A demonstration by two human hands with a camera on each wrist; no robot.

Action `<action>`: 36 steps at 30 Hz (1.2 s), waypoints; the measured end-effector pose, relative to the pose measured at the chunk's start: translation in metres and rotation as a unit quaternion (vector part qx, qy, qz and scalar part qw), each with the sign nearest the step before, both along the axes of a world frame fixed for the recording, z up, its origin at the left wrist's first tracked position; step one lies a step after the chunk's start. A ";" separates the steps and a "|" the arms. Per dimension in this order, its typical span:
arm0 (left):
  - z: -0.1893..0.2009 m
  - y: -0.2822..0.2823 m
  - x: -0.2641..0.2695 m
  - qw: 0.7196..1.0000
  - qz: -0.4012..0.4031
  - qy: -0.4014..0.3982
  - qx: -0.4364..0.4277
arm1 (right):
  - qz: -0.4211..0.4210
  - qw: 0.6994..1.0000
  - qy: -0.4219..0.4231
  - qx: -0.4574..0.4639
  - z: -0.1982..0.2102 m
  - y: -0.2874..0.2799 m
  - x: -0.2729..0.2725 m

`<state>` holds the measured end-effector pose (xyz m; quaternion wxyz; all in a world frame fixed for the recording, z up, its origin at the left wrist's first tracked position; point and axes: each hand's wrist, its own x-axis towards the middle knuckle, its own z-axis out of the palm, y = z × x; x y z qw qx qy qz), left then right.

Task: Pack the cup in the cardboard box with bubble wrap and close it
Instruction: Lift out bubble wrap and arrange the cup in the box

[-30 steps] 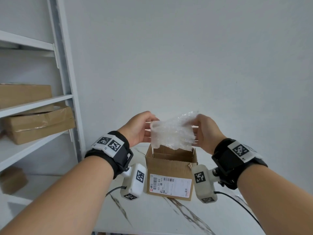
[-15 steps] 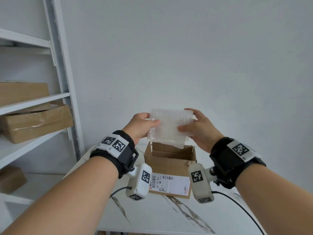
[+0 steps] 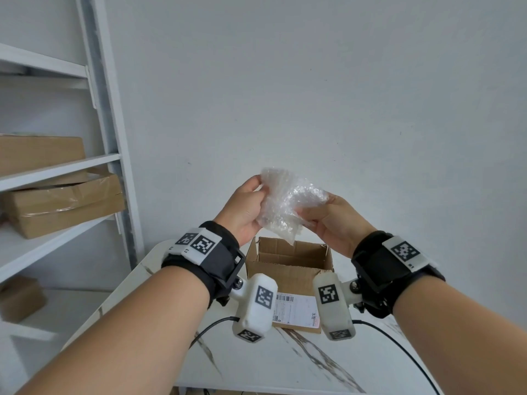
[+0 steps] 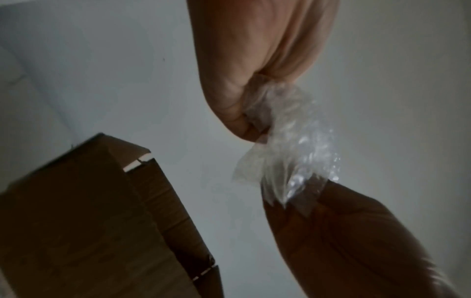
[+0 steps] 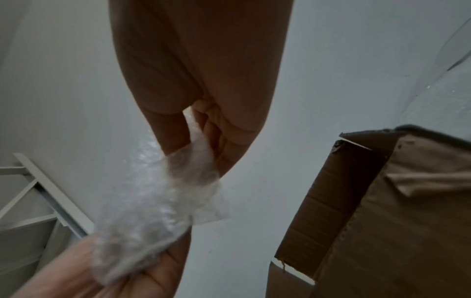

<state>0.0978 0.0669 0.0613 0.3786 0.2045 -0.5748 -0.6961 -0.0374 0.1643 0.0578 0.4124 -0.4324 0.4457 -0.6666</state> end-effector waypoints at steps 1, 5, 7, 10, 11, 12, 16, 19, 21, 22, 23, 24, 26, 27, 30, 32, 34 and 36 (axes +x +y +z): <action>0.001 0.002 0.000 1.000 -0.015 0.007 0.006 | 0.008 1.000 -0.008 -0.007 0.000 0.000 0.001; 0.006 0.005 0.002 1.000 -0.016 0.005 0.025 | 0.042 0.999 -0.004 -0.014 0.005 0.000 0.005; 0.007 0.005 0.004 0.999 -0.026 -0.012 0.024 | 0.059 0.998 0.007 -0.007 0.007 0.000 0.005; 0.010 0.006 0.004 0.996 -0.054 -0.065 0.001 | 0.072 0.997 0.031 0.014 0.005 0.001 0.004; 0.010 0.004 0.004 0.994 -0.049 -0.092 -0.018 | 0.070 0.997 0.037 0.020 0.003 0.002 0.003; 0.009 0.003 0.003 0.992 -0.042 -0.115 -0.036 | 0.065 0.997 0.039 0.026 0.002 0.001 0.002; 0.005 -0.002 0.001 0.983 -0.027 -0.163 -0.075 | 0.046 0.997 0.046 0.039 -0.003 0.000 -0.001; 0.000 -0.004 -0.003 0.979 -0.020 -0.181 -0.090 | 0.037 0.997 0.051 0.046 -0.003 0.000 -0.004; -0.003 -0.005 -0.005 0.979 -0.012 -0.179 -0.098 | 0.019 0.997 0.050 0.047 -0.003 -0.001 -0.005; -0.005 -0.007 -0.007 0.978 -0.002 -0.181 -0.105 | 0.007 0.998 0.051 0.047 -0.002 -0.002 -0.005; -0.007 -0.010 -0.009 0.974 0.015 -0.191 -0.120 | -0.009 0.998 0.050 0.045 -0.001 -0.003 -0.005; -0.010 -0.013 -0.010 0.967 0.036 -0.208 -0.142 | -0.030 0.998 0.045 0.045 0.000 -0.004 -0.005; -0.015 -0.018 -0.010 0.941 0.078 -0.255 -0.206 | -0.084 0.995 0.033 0.054 0.002 -0.004 -0.006; -0.018 -0.021 -0.010 0.926 0.091 -0.279 -0.237 | -0.112 0.991 0.037 0.065 0.002 -0.003 -0.009; -0.030 -0.031 -0.009 0.896 0.083 -0.338 -0.277 | -0.170 0.975 0.097 0.109 -0.002 -0.001 -0.016; -0.037 -0.034 -0.009 0.878 0.050 -0.377 -0.289 | -0.193 0.960 0.157 0.129 -0.006 0.002 -0.018; -0.046 -0.037 -0.010 0.857 -0.004 -0.418 -0.302 | -0.206 0.943 0.217 0.147 -0.012 0.002 -0.020; -0.054 -0.033 -0.012 0.839 -0.052 -0.448 -0.304 | -0.219 0.925 0.265 0.163 -0.018 0.002 -0.022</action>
